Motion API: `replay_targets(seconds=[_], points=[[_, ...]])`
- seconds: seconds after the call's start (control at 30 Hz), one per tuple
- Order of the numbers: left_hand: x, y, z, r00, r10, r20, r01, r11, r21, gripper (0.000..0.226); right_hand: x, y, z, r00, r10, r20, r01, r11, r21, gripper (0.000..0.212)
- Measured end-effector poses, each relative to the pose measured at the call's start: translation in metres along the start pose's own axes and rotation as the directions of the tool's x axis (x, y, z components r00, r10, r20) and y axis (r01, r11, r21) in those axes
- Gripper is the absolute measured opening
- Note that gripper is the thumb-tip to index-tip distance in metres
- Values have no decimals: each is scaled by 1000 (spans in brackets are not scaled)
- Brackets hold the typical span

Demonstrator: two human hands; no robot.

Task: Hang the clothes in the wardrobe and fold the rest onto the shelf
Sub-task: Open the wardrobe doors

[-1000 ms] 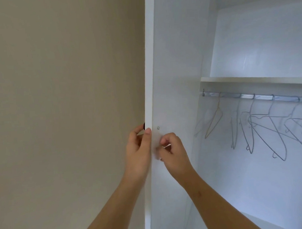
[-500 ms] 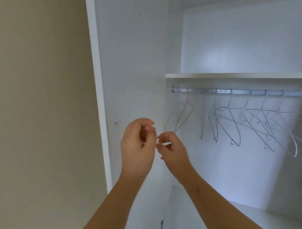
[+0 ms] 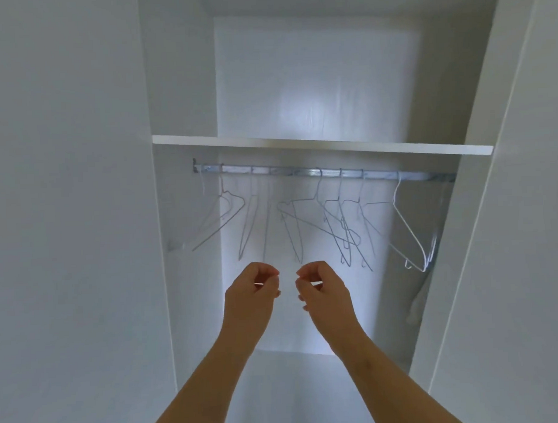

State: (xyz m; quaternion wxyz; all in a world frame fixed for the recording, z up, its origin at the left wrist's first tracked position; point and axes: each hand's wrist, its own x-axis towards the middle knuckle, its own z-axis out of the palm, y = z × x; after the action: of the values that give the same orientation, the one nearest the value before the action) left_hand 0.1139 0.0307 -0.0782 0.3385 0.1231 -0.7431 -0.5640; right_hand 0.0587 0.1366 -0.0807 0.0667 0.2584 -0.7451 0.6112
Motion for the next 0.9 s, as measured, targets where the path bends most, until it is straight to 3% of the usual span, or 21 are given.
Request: replay_targets(seconds=[0.33, 0.43, 0.53, 0.67, 0.8, 0.9], points=[[-1, -3, 90, 985, -109, 132, 108, 994, 10, 17, 10, 43, -70, 995, 88, -42, -90, 995, -49, 16], [1, 2, 118, 977, -92, 193, 94, 996, -1, 20, 7, 52, -96, 984, 117, -131, -128, 989, -77, 22], [-5, 10, 156, 932, -76, 354, 89, 996, -20, 21, -4, 66, -133, 944, 170, -283, -207, 973, -105, 22], [-32, 15, 199, 832, -52, 553, 110, 991, -73, 23, -41, 74, -172, 849, 252, -464, -327, 941, -88, 24], [-82, 19, 230, 632, -9, 775, 97, 993, -67, 23, -104, 72, -197, 669, 304, -679, -450, 892, -44, 20], [-129, 22, 244, 499, 47, 865, 77, 992, -99, 21, -162, 65, -208, 515, 330, -791, -515, 857, 22, 20]])
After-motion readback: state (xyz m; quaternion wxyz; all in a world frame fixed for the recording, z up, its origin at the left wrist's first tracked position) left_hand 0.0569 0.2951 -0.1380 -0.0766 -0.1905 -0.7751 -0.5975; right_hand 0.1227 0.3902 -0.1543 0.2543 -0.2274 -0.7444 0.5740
